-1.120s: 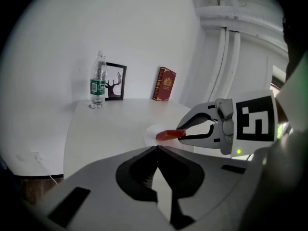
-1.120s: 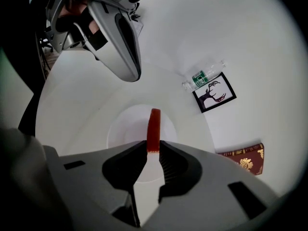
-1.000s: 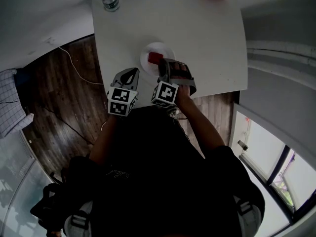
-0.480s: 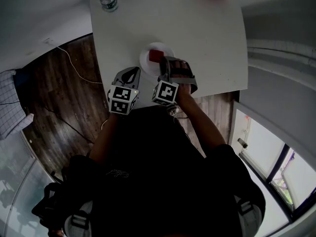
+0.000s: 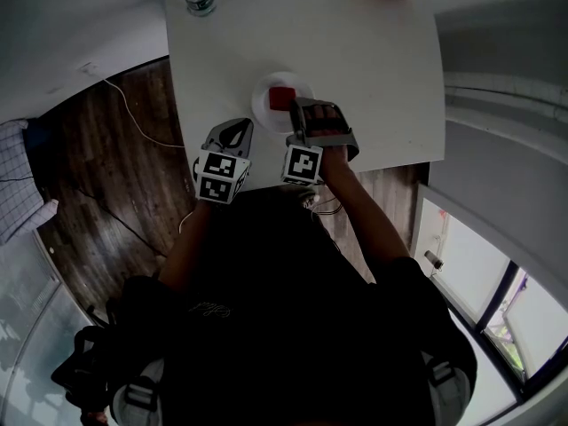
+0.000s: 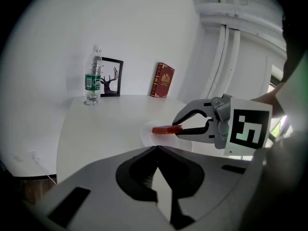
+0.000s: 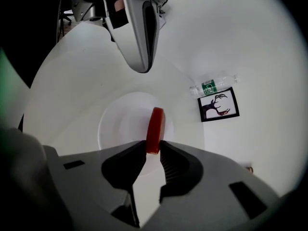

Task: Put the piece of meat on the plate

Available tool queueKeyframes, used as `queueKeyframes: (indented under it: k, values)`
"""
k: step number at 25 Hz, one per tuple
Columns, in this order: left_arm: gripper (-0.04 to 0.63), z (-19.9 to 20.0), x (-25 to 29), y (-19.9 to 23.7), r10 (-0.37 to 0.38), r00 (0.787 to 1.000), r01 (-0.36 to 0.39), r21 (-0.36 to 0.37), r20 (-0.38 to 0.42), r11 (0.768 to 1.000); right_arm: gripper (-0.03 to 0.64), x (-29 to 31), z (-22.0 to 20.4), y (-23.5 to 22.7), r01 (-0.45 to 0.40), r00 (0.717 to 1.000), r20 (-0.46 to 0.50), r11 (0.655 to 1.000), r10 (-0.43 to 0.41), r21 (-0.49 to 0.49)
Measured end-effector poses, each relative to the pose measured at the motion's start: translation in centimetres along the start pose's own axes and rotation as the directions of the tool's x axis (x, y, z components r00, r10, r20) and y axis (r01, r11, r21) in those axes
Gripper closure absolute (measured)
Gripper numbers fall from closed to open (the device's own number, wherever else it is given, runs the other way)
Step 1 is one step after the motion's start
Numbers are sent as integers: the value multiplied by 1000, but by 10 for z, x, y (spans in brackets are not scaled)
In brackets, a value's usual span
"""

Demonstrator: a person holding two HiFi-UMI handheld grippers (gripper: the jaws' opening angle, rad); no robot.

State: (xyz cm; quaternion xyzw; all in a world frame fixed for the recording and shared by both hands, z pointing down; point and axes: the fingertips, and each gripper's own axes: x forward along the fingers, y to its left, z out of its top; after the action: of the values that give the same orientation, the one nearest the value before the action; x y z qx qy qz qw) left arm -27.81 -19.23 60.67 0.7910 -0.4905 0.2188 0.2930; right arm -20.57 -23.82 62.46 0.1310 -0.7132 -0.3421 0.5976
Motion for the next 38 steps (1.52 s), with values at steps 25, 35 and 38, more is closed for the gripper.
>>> queueKeyframes:
  k: [25,35,38]
  values:
    - [592,-13,0,-20,-22,1000,22,13,-19,1000,488,15,-15,27,-50,999,-10,998,50,-46]
    - [592,-6,-6,-29,-16,1000,17,25,-22,1000,431,0,-12,20,-110,992,66,987,103,121]
    - [593,3,-7,-37,-14,1000,14,27,-6,1000,433,-13,-20,16,-88,994,84,980,73,181]
